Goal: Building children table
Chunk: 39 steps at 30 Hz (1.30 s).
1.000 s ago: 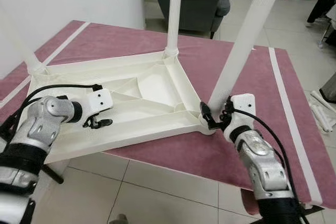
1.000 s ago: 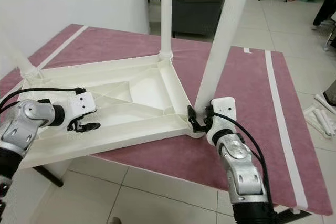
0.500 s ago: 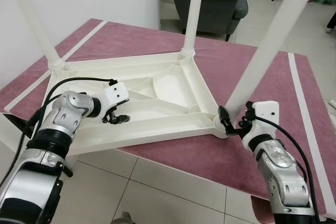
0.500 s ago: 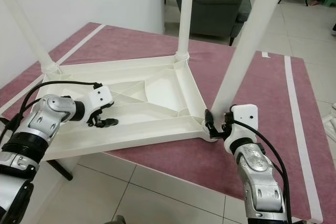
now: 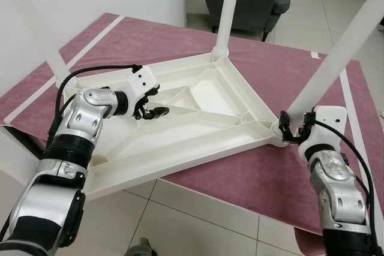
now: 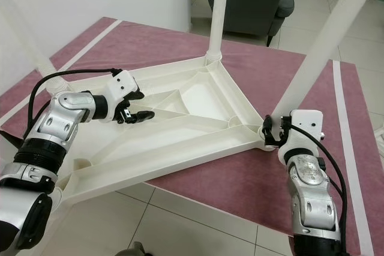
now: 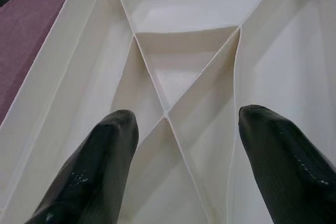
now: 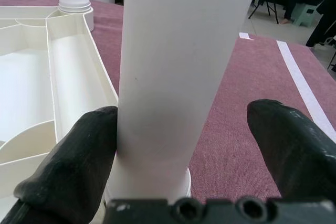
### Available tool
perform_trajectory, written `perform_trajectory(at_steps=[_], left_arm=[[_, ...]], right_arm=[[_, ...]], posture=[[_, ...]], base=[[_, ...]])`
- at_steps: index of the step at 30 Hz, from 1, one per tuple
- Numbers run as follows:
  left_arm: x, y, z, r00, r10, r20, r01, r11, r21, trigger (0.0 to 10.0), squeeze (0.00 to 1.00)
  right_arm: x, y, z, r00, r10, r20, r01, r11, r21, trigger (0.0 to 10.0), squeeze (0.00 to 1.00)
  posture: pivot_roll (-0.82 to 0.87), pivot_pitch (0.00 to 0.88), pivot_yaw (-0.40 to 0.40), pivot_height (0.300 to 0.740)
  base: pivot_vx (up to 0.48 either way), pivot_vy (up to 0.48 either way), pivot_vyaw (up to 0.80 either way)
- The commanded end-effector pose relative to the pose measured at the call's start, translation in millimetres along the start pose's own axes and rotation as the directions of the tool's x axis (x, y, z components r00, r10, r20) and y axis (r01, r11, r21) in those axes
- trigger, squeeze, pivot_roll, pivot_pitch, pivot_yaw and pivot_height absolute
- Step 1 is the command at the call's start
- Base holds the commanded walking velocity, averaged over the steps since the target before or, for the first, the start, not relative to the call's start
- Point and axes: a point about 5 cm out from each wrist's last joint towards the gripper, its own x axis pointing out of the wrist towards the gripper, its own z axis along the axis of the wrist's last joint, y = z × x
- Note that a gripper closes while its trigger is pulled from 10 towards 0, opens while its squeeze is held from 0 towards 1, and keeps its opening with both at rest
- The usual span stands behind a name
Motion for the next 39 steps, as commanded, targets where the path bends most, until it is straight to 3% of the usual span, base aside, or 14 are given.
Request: perform_trajectory(at_steps=[1, 7, 8, 12, 16, 19, 22, 25, 26, 27, 29, 33, 34, 39], left_arm=[[-15.3, 11.3, -26, 0.957, 0.266, -0.115, -0.263, 0.964, 0.038, 10.0, 0.0], [-26.9, 9.0, -39, 0.946, 0.264, -0.188, -0.25, 0.963, 0.098, 10.0, 0.0], [-34.2, 6.4, -47, 0.943, 0.24, -0.233, -0.21, 0.967, 0.146, 10.0, 0.0], [-46.9, 0.1, -56, 0.942, 0.173, -0.288, -0.118, 0.973, 0.198, 10.0, 0.0], [-56.5, -9.3, -44, 0.978, 0.052, -0.201, -0.024, 0.989, 0.143, 10.0, 0.0], [-59.4, -12.9, -41, 0.984, 0.008, -0.178, 0.018, 0.99, 0.143, 10.0, 0.0], [-69.7, -16.7, -44, 0.971, -0.056, -0.23, 0.102, 0.976, 0.193, 10.0, 0.0], [-65.5, -5.6, -48, 0.968, 0.04, -0.248, 0.009, 0.981, 0.195, 10.0, 0.0], [-61.4, 4.1, -47, 0.96, 0.131, -0.247, -0.085, 0.978, 0.189, 10.0, 0.0], [-61.4, 4.1, -47, 0.96, 0.131, -0.247, -0.085, 0.978, 0.189, 10.0, 0.0], [-58.1, 21.1, -42, 0.929, 0.275, -0.247, -0.229, 0.952, 0.202, 10.0, 0.0], [-61.3, 29.1, -37, 0.902, 0.354, -0.247, -0.289, 0.92, 0.264, 10.0, 0.0], [-64.3, 36.3, -31, 0.869, 0.431, -0.242, -0.344, 0.879, 0.329, 10.0, 0.0], [-64.6, 33.0, -34, 0.853, 0.442, -0.279, -0.317, 0.862, 0.396, 10.0, 0.0]], right_arm=[[-6.9, -37.2, -14, 0.981, -0.177, -0.072, 0.174, 0.983, -0.055, 10.0, 0.0], [-9.7, -24.6, -11, 0.994, -0.096, -0.052, 0.093, 0.994, -0.053, 10.0, 0.0], [-11.1, -19.1, -11, 0.997, -0.061, -0.048, 0.057, 0.996, -0.072, 10.0, 0.0], [-12.8, -15.1, -12, 0.998, -0.027, -0.048, 0.022, 0.994, -0.105, 10.0, 0.0], [-11.7, -20.1, -10, 0.998, -0.037, -0.046, 0.031, 0.992, -0.124, 10.0, 0.0], [-11.1, -20.9, -10, 0.998, -0.04, -0.045, 0.034, 0.991, -0.127, 10.0, 0.0], [-11.1, -19.8, -7, 0.999, -0.032, -0.034, 0.027, 0.991, -0.133, 10.0, 0.0], [-11.7, -16.9, -7, 0.999, -0.023, -0.031, 0.018, 0.991, -0.134, 10.0, 0.0], [-12.0, -15.5, -7, 0.999, -0.019, -0.029, 0.015, 0.99, -0.137, 10.0, 0.0], [-12.0, -15.5, -7, 0.999, -0.019, -0.029, 0.015, 0.99, -0.137, 10.0, 0.0], [-12.8, -13.3, -5, 1.0, -0.01, -0.022, 0.007, 0.99, -0.138, 10.0, 0.0], [-13.7, -11.9, -4, 1.0, -0.003, -0.014, 0.001, 0.991, -0.133, 10.0, 0.0], [-14.6, -9.4, -3, 1.0, 0.0, -0.01, -0.002, 0.992, -0.128, 10.0, 0.0], [-15.2, -1.3, -3, 1.0, 0.017, -0.006, -0.018, 0.993, -0.117, 10.0, 0.0]], posture=[[0.06, 0.015, 0.034, 0.74], [0.06, 0.017, 0.032, 0.74], [0.06, 0.018, 0.028, 0.74], [0.07, 0.019, 0.025, 0.74], [0.06, 0.018, 0.027, 0.74], [0.06, 0.018, 0.027, 0.74], [0.07, 0.019, 0.035, 0.74], [0.06, 0.02, 0.036, 0.74], [0.06, 0.02, 0.037, 0.74], [0.06, 0.02, 0.037, 0.74], [0.05, 0.019, 0.04, 0.74], [0.05, 0.019, 0.041, 0.74], [0.05, 0.019, 0.041, 0.74], [0.06, 0.023, 0.041, 0.74]], base=[[0.0, 0.0, 0.0], [0.0, 0.0, 0.0], [0.0, 0.0, 0.0], [0.0, 0.0, 0.0], [0.0, 0.0, 0.0], [0.0, 0.0, 0.0], [0.0, 0.0, 0.0], [0.0, 0.0, 0.0], [0.0, 0.0, 0.0], [0.0, 0.0, 0.0], [0.0, 0.0, 0.0], [0.0, 0.0, 0.0], [0.0, 0.0, 0.0], [0.0, 0.0, 0.0]])
